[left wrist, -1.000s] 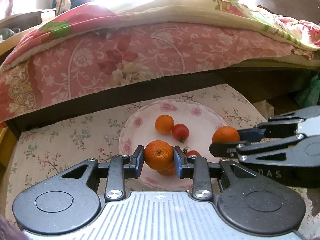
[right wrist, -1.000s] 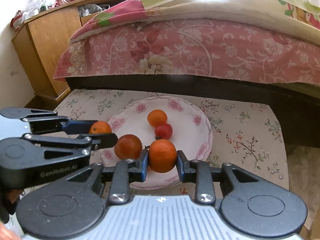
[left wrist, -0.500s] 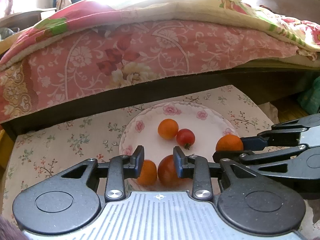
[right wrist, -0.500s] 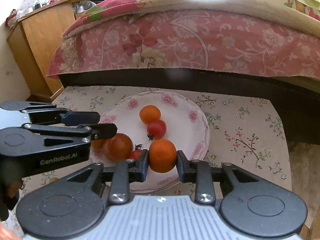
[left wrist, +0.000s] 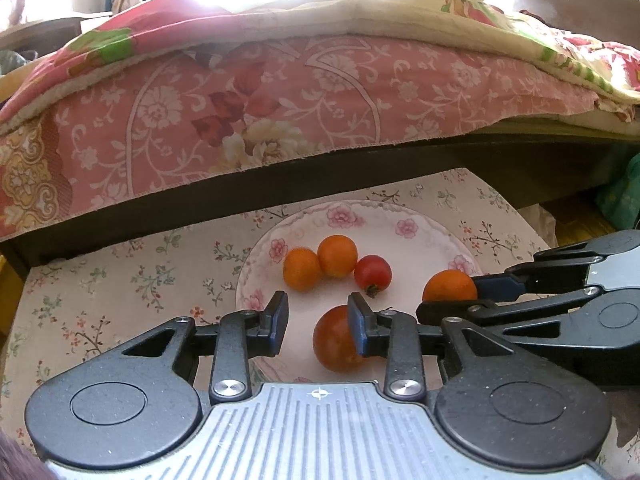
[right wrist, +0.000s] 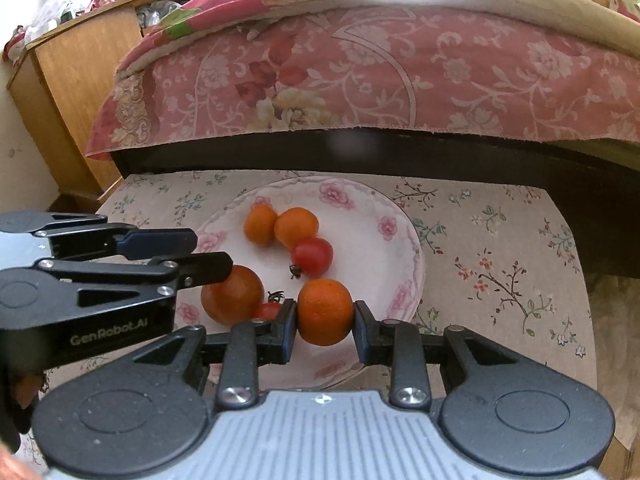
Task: Organize fruits
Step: 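Open both grippers to drop the orange and tangerine onto the plate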
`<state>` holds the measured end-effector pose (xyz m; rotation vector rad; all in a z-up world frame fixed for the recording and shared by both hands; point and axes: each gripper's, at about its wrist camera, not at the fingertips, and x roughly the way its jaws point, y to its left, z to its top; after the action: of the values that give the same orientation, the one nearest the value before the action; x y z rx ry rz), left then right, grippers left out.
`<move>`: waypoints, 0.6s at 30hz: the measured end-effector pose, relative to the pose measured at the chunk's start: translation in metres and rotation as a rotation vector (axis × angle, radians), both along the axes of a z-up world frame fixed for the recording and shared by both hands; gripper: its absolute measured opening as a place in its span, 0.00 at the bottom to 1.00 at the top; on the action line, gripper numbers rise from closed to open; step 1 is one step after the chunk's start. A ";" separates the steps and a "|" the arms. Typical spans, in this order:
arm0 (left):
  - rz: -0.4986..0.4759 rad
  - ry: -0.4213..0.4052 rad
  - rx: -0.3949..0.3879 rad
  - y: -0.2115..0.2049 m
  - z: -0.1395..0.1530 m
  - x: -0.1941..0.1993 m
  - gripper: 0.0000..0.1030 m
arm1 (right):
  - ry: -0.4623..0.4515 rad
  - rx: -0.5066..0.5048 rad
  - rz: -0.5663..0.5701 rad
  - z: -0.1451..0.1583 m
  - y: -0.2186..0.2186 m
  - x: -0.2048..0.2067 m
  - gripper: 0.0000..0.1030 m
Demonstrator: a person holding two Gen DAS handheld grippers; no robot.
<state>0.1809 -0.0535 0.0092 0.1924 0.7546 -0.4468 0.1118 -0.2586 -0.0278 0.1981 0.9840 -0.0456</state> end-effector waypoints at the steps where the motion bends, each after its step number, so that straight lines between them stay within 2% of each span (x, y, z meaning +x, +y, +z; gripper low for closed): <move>1: 0.001 0.001 0.000 0.000 0.000 0.000 0.41 | -0.003 -0.002 -0.002 0.001 0.000 0.000 0.30; 11: 0.003 0.001 0.013 -0.001 0.004 -0.005 0.49 | -0.022 0.000 0.000 0.008 0.004 -0.001 0.31; 18: 0.013 -0.007 0.028 0.001 0.009 -0.010 0.50 | -0.032 -0.007 0.001 0.014 0.008 -0.003 0.31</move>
<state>0.1710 -0.0523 0.0184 0.2148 0.7546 -0.4235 0.1083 -0.2503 -0.0140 0.1911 0.9520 -0.0446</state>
